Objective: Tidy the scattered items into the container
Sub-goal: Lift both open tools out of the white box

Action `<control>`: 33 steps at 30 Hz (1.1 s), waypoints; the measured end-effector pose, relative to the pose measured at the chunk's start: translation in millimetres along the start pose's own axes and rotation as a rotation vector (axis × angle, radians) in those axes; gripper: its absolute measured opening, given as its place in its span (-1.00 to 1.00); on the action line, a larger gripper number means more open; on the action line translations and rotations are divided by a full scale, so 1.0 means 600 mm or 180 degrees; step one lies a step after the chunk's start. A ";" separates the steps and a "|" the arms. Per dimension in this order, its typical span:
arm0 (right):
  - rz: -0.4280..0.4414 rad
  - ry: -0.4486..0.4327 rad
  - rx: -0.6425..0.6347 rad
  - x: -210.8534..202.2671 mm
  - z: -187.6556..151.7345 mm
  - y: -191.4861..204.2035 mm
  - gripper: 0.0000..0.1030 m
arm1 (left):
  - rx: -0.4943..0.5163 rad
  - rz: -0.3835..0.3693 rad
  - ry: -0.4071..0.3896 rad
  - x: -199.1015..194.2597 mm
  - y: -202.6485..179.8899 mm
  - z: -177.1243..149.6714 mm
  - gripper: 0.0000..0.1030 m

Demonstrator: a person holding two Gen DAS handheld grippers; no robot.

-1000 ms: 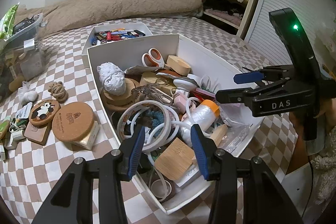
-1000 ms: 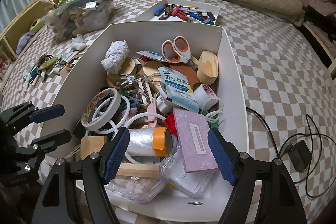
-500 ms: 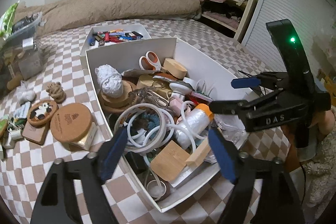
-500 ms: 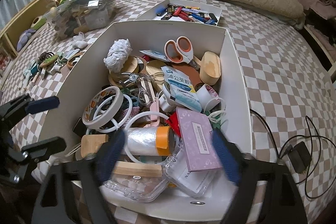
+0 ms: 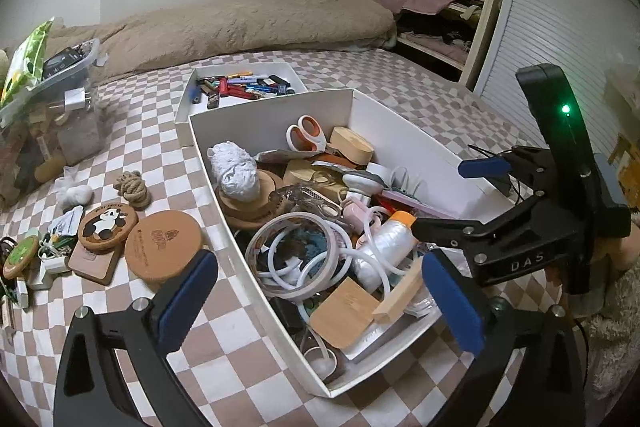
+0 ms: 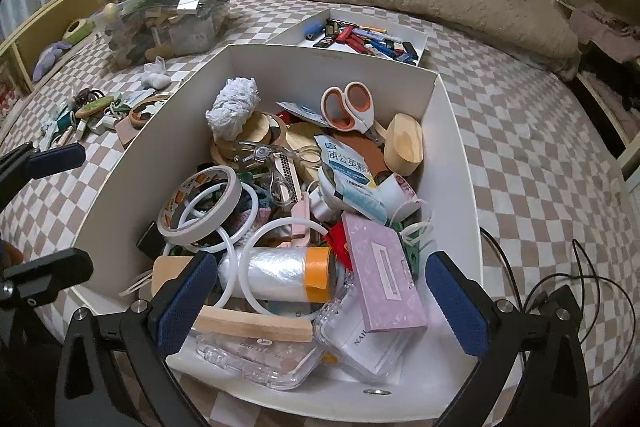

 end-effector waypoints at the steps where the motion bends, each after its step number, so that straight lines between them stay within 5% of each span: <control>1: 0.0019 0.0012 0.0011 0.001 -0.001 0.000 1.00 | -0.0001 -0.0005 0.0013 0.000 0.000 -0.001 0.99; 33: -0.0101 -0.0116 0.0254 -0.021 0.006 -0.024 1.00 | -0.0124 0.0105 0.0047 -0.029 0.052 -0.007 1.00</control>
Point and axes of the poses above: each gripper's, at about its wrist camera, not at the fingertips, and x roughly the way its jaws point, y to its left, z to its top, the point moved 7 cm from there along x, roughly the way its jaws point, and after that the axes turned 13 degrees about y, right-handed, at the moved point
